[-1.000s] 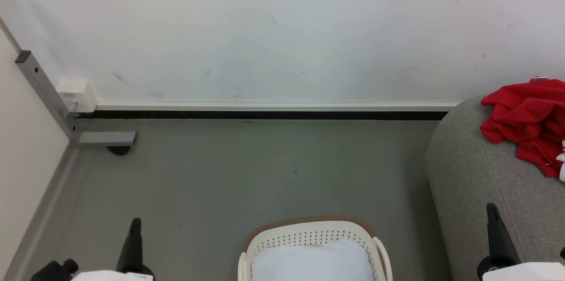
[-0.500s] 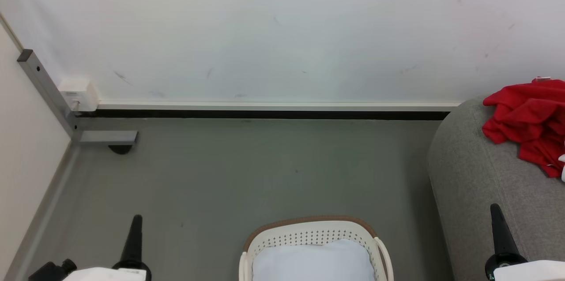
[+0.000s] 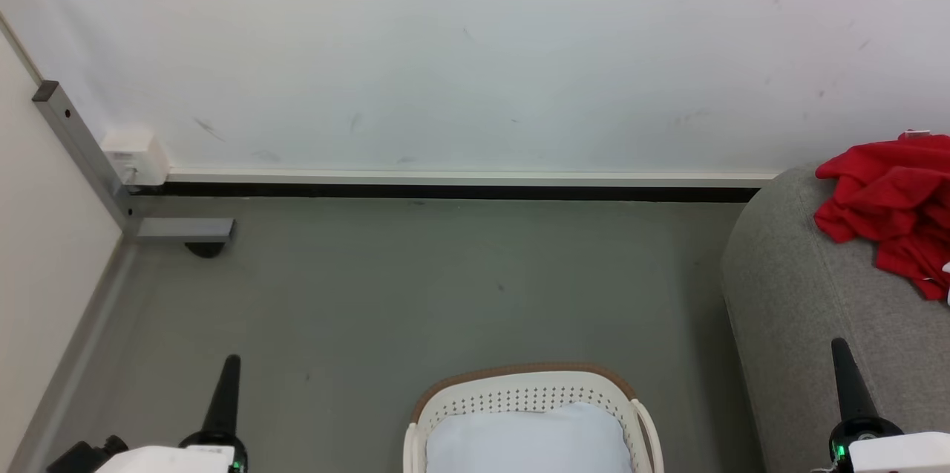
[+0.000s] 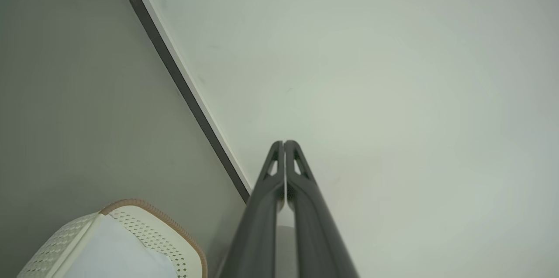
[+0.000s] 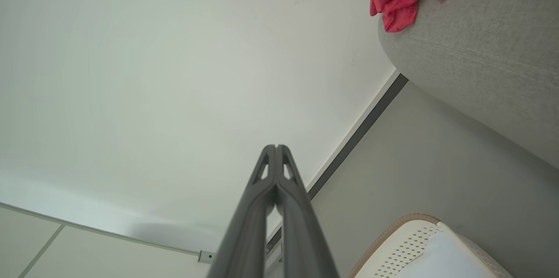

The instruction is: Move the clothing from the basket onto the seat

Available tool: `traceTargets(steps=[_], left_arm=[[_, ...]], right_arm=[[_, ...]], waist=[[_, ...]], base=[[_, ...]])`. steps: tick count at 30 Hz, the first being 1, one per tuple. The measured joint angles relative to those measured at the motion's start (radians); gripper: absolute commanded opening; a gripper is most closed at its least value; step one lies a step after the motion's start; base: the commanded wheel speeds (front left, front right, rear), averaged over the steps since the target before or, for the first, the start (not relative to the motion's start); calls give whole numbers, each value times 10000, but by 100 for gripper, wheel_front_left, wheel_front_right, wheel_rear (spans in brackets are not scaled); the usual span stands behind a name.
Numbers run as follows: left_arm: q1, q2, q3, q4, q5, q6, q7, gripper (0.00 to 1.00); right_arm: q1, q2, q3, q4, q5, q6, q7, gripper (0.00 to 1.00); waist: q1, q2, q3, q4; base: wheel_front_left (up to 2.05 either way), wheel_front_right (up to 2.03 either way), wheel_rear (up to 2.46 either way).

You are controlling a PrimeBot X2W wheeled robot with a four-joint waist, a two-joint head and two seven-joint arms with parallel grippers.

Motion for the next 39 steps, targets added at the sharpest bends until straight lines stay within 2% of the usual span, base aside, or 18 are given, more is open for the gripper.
traceTargets(steps=[39], left_arm=[[-223,8,84,-69,-3164,-31,823,0]], right_arm=[[-214,17,-470,96,2922,0,828,0]], waist=[[0,0,39,126]], base=[[0,0,0]])
